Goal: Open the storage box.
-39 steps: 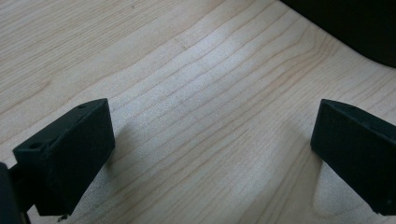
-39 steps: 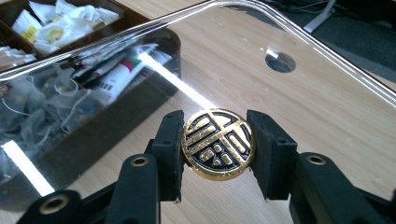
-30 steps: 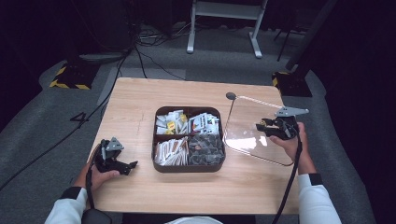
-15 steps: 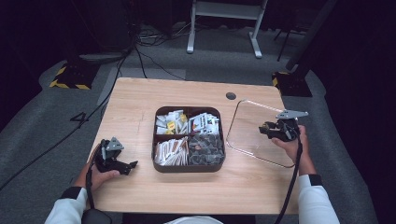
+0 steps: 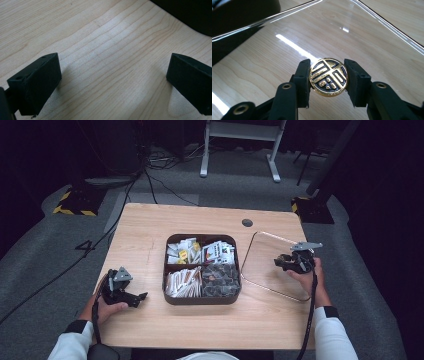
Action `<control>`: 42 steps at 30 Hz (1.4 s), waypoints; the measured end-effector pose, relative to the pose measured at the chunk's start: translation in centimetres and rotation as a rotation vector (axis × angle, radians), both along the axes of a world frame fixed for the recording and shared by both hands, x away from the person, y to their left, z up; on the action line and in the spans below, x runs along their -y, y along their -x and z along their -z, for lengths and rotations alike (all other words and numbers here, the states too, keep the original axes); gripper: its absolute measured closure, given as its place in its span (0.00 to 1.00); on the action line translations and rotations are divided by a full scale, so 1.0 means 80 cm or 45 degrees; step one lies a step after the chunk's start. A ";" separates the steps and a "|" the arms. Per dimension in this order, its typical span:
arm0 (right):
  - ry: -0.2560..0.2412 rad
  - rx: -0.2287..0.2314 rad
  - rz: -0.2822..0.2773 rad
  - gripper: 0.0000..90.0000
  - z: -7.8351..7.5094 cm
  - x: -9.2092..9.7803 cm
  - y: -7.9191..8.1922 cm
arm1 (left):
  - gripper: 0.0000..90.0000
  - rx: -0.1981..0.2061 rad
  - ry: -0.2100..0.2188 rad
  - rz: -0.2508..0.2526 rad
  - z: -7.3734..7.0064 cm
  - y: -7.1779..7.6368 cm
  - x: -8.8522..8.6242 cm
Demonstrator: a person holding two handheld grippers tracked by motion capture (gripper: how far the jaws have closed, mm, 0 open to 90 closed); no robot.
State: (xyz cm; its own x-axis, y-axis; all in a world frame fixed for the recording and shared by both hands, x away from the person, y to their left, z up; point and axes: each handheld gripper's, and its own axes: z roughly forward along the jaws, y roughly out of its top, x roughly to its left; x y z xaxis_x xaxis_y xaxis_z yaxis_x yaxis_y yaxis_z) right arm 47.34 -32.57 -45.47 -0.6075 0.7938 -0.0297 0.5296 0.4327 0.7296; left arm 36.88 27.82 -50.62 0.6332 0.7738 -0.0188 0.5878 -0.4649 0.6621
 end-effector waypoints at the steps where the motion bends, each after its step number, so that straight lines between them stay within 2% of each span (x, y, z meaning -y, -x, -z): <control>1: 0.003 -0.007 -0.002 0.65 0.002 0.000 -0.001 | 0.00 0.000 0.000 0.000 0.000 0.000 0.000; 10: -0.003 -0.037 0.012 0.65 0.018 0.001 -0.004 | 0.00 0.000 -0.001 0.000 0.000 0.000 0.000; 15: 0.027 -0.052 0.003 0.65 0.029 0.001 -0.003 | 0.00 0.000 -0.001 0.002 0.000 0.000 0.000; 20: 0.030 -0.055 0.010 0.65 0.035 0.001 -0.002 | 0.00 0.000 -0.001 0.002 0.000 0.000 0.000; 27: -0.026 -0.066 0.027 0.65 0.042 0.008 -0.002 | 0.00 0.000 -0.001 0.001 0.000 0.000 0.000; 31: -0.125 -0.089 0.039 0.58 0.047 0.014 -0.001 | 0.00 -0.001 0.000 -0.003 0.000 0.000 0.000; 34: -0.143 -0.079 0.036 0.49 0.049 0.016 0.002 | 0.00 -0.002 0.000 -0.003 0.000 0.000 0.000; 35: -0.126 -0.079 0.049 0.41 0.049 0.017 0.003 | 0.00 0.000 0.000 -0.006 0.000 0.000 0.001; 42: -0.096 -0.074 0.071 0.36 0.049 0.015 0.000 | 0.00 0.000 0.002 -0.044 0.000 0.003 0.001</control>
